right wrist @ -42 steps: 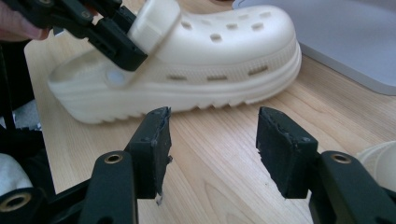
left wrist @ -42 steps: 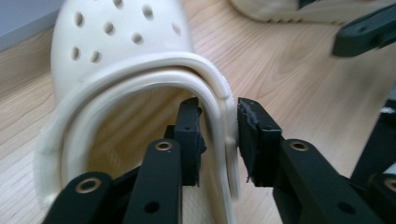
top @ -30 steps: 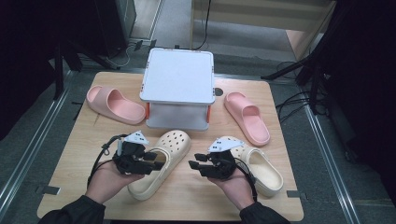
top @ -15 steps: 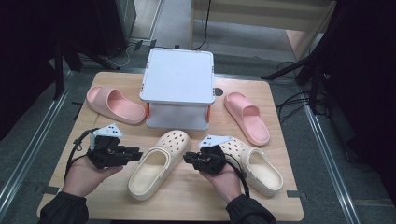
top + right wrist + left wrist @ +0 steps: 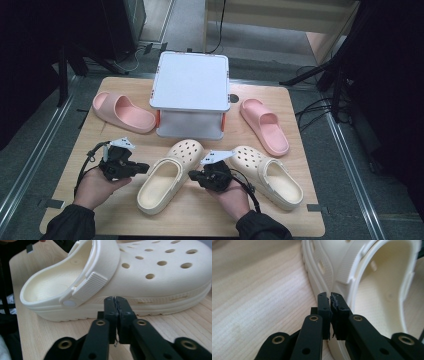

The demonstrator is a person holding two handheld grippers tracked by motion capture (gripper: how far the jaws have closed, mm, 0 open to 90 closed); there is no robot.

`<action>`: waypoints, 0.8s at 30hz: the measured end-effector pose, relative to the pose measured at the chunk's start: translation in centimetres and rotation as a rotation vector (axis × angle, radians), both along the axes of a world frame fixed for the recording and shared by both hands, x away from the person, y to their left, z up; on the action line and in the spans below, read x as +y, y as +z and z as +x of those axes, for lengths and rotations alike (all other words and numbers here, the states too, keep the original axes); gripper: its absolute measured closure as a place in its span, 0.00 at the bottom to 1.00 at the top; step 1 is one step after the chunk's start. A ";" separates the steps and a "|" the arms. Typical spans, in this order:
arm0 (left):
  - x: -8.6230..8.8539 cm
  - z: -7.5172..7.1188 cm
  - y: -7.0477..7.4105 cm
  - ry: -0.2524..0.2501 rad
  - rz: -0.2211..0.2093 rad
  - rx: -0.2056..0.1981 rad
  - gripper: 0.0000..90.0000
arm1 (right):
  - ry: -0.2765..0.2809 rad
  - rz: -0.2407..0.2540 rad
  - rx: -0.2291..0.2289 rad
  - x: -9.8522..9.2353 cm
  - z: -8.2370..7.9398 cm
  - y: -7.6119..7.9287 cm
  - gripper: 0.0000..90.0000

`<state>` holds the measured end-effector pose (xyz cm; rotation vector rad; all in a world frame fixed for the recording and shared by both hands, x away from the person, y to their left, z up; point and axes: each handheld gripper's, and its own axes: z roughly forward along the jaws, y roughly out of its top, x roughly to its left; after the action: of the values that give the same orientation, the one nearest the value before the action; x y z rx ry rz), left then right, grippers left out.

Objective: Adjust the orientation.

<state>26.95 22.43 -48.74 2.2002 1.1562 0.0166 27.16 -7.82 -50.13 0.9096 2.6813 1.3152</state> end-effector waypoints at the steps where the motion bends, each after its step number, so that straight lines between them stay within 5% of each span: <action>1: -0.2 0.0 -0.2 -0.008 0.008 0.012 0.95 | 0.007 -0.018 -0.007 0.2 0.0 -0.1 0.95; 4: -0.9 -0.1 -0.6 -0.007 0.039 0.009 0.97 | 0.011 -0.036 -0.006 0.4 0.2 -0.5 0.95; 24: -3.7 -1.4 -1.3 0.003 -0.032 0.063 0.97 | -0.025 -0.072 -0.006 -0.6 2.6 -0.2 0.93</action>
<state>25.56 18.70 -50.03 2.1850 1.1867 -0.0695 29.76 -8.39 -50.37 0.9270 2.6836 1.2067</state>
